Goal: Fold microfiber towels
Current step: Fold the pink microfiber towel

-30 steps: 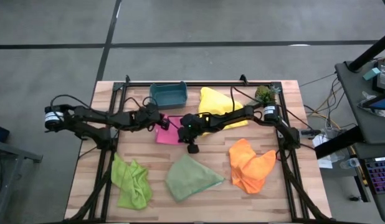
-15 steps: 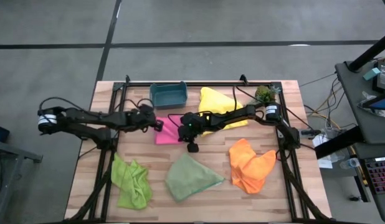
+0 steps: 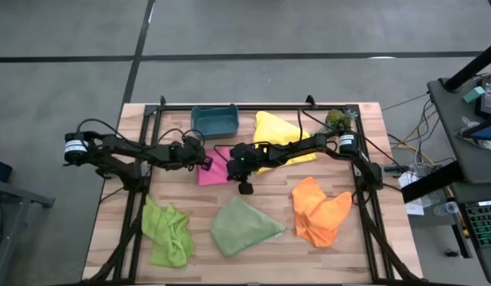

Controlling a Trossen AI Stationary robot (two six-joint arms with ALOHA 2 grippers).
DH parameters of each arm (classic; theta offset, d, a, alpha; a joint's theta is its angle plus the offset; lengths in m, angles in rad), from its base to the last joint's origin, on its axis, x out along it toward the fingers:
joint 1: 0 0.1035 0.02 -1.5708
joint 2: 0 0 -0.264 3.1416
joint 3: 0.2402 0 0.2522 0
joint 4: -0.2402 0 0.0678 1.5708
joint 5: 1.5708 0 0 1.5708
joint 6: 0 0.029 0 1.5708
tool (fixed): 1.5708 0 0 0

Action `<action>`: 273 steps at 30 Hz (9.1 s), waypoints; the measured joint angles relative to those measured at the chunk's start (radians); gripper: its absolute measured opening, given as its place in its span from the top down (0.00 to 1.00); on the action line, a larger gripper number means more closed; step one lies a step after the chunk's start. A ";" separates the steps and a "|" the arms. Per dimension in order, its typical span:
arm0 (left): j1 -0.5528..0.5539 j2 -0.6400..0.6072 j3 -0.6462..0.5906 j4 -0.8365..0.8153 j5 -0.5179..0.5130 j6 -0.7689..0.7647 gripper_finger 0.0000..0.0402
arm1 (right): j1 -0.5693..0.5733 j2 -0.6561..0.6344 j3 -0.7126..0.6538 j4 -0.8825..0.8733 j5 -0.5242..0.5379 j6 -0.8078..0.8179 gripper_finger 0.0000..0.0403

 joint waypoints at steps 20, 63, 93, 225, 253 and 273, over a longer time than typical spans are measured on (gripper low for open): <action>-0.030 -0.291 -0.006 -0.058 0.416 0.190 0.67 | 0.000 -0.038 -0.004 -0.043 0.086 -0.008 0.98; -0.118 -0.208 -0.025 -0.082 0.502 0.373 0.90 | -0.085 0.006 0.004 0.086 0.315 0.044 0.98; -0.111 -0.204 -0.043 -0.017 0.026 0.451 0.90 | 0.044 -0.018 0.000 0.048 0.102 0.072 0.98; 0.143 -0.190 0.015 -0.025 0.451 0.422 0.50 | -0.127 -0.198 -0.078 -0.117 0.155 0.475 0.44; -0.070 -0.030 0.012 -0.032 0.458 0.505 0.87 | -0.151 -0.070 -0.030 -0.114 0.297 0.426 0.98; -0.019 -0.205 0.032 -0.283 0.490 0.591 0.88 | -0.028 -0.071 -0.001 -0.205 0.223 0.445 0.98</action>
